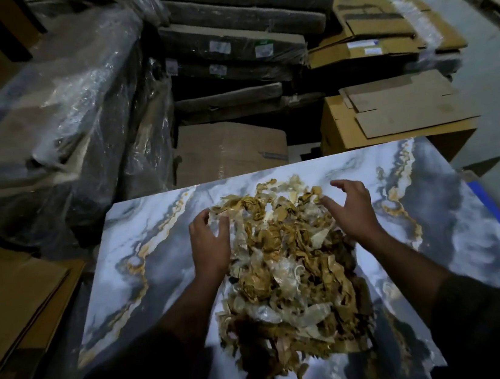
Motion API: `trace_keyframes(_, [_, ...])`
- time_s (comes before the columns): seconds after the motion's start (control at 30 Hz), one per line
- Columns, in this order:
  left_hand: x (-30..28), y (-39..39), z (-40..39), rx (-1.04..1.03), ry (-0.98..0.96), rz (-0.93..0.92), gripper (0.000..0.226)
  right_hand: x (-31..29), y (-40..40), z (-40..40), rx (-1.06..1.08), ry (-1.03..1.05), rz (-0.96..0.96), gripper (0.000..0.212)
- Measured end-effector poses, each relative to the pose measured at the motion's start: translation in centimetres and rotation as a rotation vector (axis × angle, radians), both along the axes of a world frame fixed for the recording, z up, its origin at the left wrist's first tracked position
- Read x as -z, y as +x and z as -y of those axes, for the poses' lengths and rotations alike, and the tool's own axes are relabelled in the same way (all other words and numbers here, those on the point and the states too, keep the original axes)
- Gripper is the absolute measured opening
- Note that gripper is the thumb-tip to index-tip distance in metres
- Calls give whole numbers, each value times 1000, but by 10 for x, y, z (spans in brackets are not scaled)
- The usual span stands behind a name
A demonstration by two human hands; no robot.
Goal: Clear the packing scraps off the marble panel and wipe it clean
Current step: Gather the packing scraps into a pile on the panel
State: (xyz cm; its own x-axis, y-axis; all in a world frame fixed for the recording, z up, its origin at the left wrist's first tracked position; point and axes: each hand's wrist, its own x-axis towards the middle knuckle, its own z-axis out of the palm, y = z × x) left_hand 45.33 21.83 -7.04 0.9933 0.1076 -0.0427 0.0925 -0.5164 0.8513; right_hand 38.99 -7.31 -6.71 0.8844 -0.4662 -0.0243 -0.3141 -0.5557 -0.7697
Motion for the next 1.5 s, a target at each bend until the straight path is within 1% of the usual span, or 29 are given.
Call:
trace_keyframes(0.07, [6, 16, 5, 48, 49, -23, 60, 6, 23, 12, 3, 47, -71, 53])
trace_keyframes(0.13, [12, 33, 9, 63, 84, -34, 67, 15, 42, 22, 3, 48, -161, 63])
trace_keyframes(0.23, [20, 58, 16, 70, 73, -65, 77, 27, 65, 23, -72, -57, -314, 78])
trace_keyframes(0.3, [28, 71, 21, 112, 20, -89, 86, 34, 74, 14, -171, -108, -361, 78])
trace_keyframes(0.37, [34, 74, 26, 205, 57, -97, 90, 39, 78, 5, -296, -71, -328, 72])
trace_keyframes(0.43, [37, 72, 30, 295, 152, -48, 83, 39, 79, 1, -413, -47, -280, 60])
trace_keyframes(0.5, [37, 71, 30, 350, 214, 53, 76, 33, 81, 4, -420, -67, -184, 45])
trace_keyframes(0.57, [38, 72, 28, 335, 191, 119, 71, 28, 86, 12, -340, -111, -42, 40])
trace_keyframes(0.63, [37, 75, 27, 276, 105, 137, 71, 26, 95, 17, -299, -132, 29, 48])
trace_keyframes(0.7, [33, 83, 29, 254, 62, 157, 74, 24, 107, 12, -332, -138, 3, 67])
trace_keyframes(0.77, [28, 92, 34, 311, 86, 175, 76, 22, 123, -2, -402, -126, -31, 81])
trace_keyframes(0.87, [29, 105, 42, 437, 128, 87, 79, 25, 150, -26, -514, -155, -61, 85])
trace_keyframes(0.93, [34, 105, 44, 486, 194, 29, 77, 30, 162, -39, -632, -263, -130, 78])
trace_keyframes(1.0, [40, 100, 44, 521, 273, 48, 72, 32, 162, -47, -715, -371, -184, 71])
trace_keyframes(1.03, [42, 95, 42, 541, 297, 83, 69, 33, 159, -49, -722, -391, -175, 65])
trace_keyframes(1.13, [47, 84, 37, 614, 356, 212, 60, 33, 148, -49, -712, -377, -93, 29])
trace_keyframes(1.17, [48, 81, 35, 628, 367, 222, 59, 32, 143, -45, -734, -364, -86, 26])
trace_keyframes(1.2, [49, 78, 35, 633, 374, 227, 58, 30, 138, -40, -768, -360, -97, 32])
trace_keyframes(1.23, [49, 75, 34, 633, 379, 236, 57, 29, 133, -33, -811, -369, -122, 41])
trace_keyframes(1.37, [48, 63, 28, 634, 390, 285, 54, 29, 106, -4, -999, -538, -202, 80])
trace_keyframes(1.43, [48, 58, 28, 671, 423, 296, 57, 34, 95, 2, -1037, -614, -186, 96])
trace_keyframes(1.5, [49, 52, 29, 722, 471, 312, 61, 40, 91, -1, -1033, -661, -129, 105])
